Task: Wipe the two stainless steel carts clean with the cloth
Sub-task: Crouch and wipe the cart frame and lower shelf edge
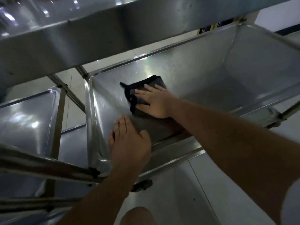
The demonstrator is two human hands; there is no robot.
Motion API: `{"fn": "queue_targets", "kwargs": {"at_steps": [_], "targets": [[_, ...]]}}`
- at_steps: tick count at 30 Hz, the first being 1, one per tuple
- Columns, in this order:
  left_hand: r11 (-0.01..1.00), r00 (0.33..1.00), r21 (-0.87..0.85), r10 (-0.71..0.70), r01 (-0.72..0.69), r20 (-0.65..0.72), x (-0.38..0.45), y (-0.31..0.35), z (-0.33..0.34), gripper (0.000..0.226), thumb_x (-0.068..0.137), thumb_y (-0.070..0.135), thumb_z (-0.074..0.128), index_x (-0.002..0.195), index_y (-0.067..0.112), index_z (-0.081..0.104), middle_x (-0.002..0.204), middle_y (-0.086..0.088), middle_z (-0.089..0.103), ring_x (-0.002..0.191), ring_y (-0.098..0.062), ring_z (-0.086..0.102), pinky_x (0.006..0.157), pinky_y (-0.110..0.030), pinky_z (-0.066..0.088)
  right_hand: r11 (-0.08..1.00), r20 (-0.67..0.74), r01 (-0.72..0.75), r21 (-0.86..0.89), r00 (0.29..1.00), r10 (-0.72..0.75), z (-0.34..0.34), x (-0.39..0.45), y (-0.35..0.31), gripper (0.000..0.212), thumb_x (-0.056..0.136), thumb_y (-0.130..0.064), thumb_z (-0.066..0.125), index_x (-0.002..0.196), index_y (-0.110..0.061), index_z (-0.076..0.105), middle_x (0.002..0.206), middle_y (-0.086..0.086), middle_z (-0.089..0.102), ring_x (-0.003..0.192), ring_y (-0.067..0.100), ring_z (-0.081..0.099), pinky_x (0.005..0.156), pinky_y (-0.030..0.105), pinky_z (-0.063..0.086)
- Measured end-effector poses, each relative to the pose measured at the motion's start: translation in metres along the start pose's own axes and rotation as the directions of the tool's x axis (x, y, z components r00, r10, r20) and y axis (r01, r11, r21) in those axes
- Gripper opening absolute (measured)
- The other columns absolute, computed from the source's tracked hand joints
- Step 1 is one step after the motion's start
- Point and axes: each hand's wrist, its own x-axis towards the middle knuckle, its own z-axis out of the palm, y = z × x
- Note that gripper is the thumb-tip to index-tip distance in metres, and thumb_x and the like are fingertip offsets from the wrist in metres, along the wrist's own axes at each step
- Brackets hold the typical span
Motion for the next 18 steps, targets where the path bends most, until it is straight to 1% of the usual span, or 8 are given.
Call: {"fn": "queue_targets", "kwargs": {"at_steps": [2, 3, 5, 8, 11, 14, 16, 18], "targets": [[1.0, 1.0, -0.007, 0.0, 0.0, 0.0, 0.0, 0.0, 0.001, 0.075, 0.103, 0.045, 0.024, 0.169, 0.014, 0.008, 0.177, -0.005, 0.007, 0.163, -0.018, 0.0, 0.132, -0.046, 0.002, 0.995, 0.012, 0.088, -0.042, 0.996, -0.088, -0.005, -0.017, 0.026, 0.071, 0.102, -0.067, 0.028, 0.163, -0.033, 0.019, 0.169, -0.017, 0.015, 0.158, 0.012, 0.005, 0.126, 0.041, 0.003], [1.0, 1.0, -0.007, -0.004, 0.004, -0.009, 0.0, -0.001, 0.001, 0.074, 0.103, 0.044, 0.025, 0.169, 0.014, 0.009, 0.177, -0.005, 0.009, 0.162, -0.018, 0.001, 0.132, -0.045, 0.002, 0.996, -0.002, 0.063, -0.057, 0.998, -0.063, -0.007, -0.025, 0.043, 0.07, 0.103, -0.066, 0.03, 0.163, -0.033, 0.019, 0.169, -0.017, 0.016, 0.158, 0.013, 0.007, 0.126, 0.041, 0.005], [1.0, 1.0, 0.002, -0.009, 0.009, -0.029, 0.001, -0.002, 0.002, 0.073, 0.103, 0.043, 0.025, 0.169, 0.014, 0.012, 0.177, -0.005, 0.011, 0.162, -0.019, 0.005, 0.132, -0.044, 0.004, 0.992, -0.072, -0.096, -0.077, 0.993, 0.091, -0.013, -0.038, 0.085, 0.068, 0.103, -0.064, 0.032, 0.163, -0.034, 0.022, 0.17, -0.015, 0.017, 0.158, 0.017, 0.011, 0.126, 0.044, 0.009], [1.0, 1.0, 0.011, -0.009, 0.009, -0.021, 0.0, -0.002, 0.002, 0.073, 0.103, 0.044, 0.024, 0.169, 0.015, 0.011, 0.177, -0.004, 0.012, 0.162, -0.018, 0.006, 0.132, -0.042, 0.004, 0.92, -0.115, -0.391, -0.027, 0.916, 0.385, -0.023, -0.049, 0.136, 0.065, 0.103, -0.061, 0.027, 0.162, -0.034, 0.023, 0.171, -0.012, 0.014, 0.158, 0.022, 0.009, 0.126, 0.05, 0.009], [0.999, 0.997, 0.014, -0.038, 0.039, -0.063, 0.0, 0.001, 0.004, 0.072, 0.103, 0.046, 0.025, 0.168, 0.016, 0.016, 0.176, -0.002, 0.017, 0.162, -0.017, 0.011, 0.132, -0.041, 0.007, 0.861, -0.09, -0.508, 0.036, 0.856, 0.509, -0.025, -0.035, 0.138, 0.07, 0.1, -0.06, 0.018, 0.164, -0.031, 0.016, 0.172, -0.013, 0.008, 0.159, 0.023, 0.002, 0.126, 0.053, 0.003], [0.998, 0.995, 0.025, -0.056, 0.058, -0.081, 0.0, 0.004, 0.003, 0.072, 0.103, 0.046, 0.023, 0.168, 0.016, 0.019, 0.175, -0.002, 0.018, 0.161, -0.017, 0.013, 0.131, -0.04, 0.008, 0.937, -0.074, -0.35, -0.02, 0.935, 0.347, -0.017, -0.019, 0.096, 0.072, 0.098, -0.062, 0.014, 0.164, -0.032, 0.016, 0.172, -0.011, 0.005, 0.159, 0.028, 0.003, 0.126, 0.054, 0.003], [0.998, 0.994, 0.023, -0.06, 0.062, -0.092, 0.001, 0.005, 0.001, 0.077, 0.098, 0.049, 0.019, 0.167, 0.015, 0.024, 0.175, -0.003, 0.021, 0.161, -0.02, 0.017, 0.129, -0.04, 0.011, 0.985, -0.028, -0.169, -0.011, 0.985, 0.169, -0.007, -0.017, 0.059, 0.074, 0.098, -0.068, 0.017, 0.164, -0.036, 0.013, 0.172, -0.014, 0.005, 0.159, 0.023, 0.002, 0.126, 0.051, 0.001], [0.996, 0.99, -0.009, -0.085, 0.084, -0.109, 0.0, 0.006, -0.001, 0.081, 0.093, 0.05, 0.017, 0.164, 0.015, 0.03, 0.173, -0.005, 0.026, 0.159, -0.022, 0.022, 0.128, -0.042, 0.015, 0.999, 0.032, -0.028, 0.018, 0.999, 0.027, 0.002, -0.027, 0.03, 0.082, 0.091, -0.076, 0.017, 0.163, -0.038, 0.009, 0.171, -0.018, 0.003, 0.159, 0.018, -0.002, 0.125, 0.046, -0.002]]}}
